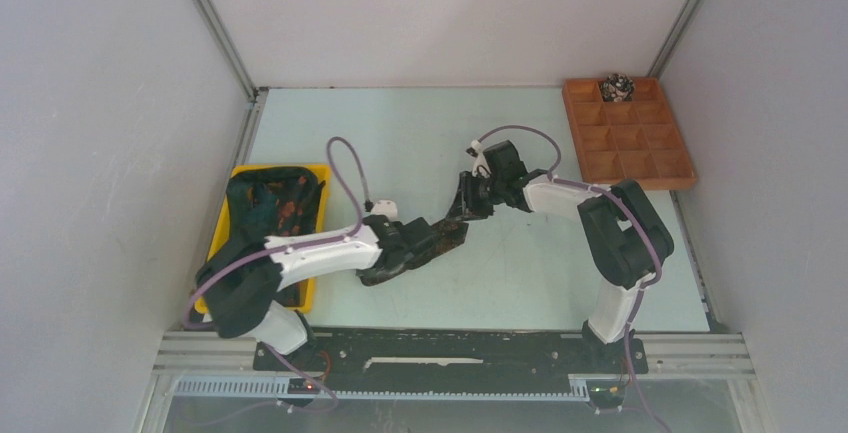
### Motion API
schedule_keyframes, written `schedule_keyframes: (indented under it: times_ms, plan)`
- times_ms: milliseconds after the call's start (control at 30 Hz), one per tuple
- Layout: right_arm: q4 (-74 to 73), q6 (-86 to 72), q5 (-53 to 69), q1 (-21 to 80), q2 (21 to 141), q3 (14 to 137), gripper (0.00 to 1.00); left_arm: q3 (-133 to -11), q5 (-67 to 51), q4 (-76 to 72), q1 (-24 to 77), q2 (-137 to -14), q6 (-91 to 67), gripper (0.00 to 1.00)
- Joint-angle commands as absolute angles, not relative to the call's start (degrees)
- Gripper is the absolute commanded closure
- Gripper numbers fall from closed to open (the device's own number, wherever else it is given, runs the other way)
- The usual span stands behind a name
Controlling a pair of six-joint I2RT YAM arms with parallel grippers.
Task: Roll the ties
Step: Roll the tie at the center of the board.
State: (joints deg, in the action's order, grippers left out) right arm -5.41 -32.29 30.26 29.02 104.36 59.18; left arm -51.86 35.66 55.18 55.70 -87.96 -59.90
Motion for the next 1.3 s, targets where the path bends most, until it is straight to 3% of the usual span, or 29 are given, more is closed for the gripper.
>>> schedule_keyframes:
  times_ms: [0, 300, 867, 1267]
  plan:
    - [-3.6, -32.36, 31.67, 25.21, 100.56, 56.63, 0.69, -59.35, 39.09, 63.16, 58.29, -96.59, -59.79, 0.74]
    - [-2.8, -33.32, 32.04, 21.89, 97.7, 54.4, 0.69, -68.71, 40.1, 69.79, 61.13, -109.15, -59.65, 0.7]
    - [-2.2, -33.31, 31.73, 21.8, 98.02, 53.96, 0.69, -80.83, 39.3, 75.29, 61.61, -113.02, -58.27, 0.42]
    - [-1.58, -33.31, 31.68, 22.31, 98.44, 53.96, 0.69, -81.1, 40.36, 75.29, 61.96, -110.78, -57.28, 0.4]
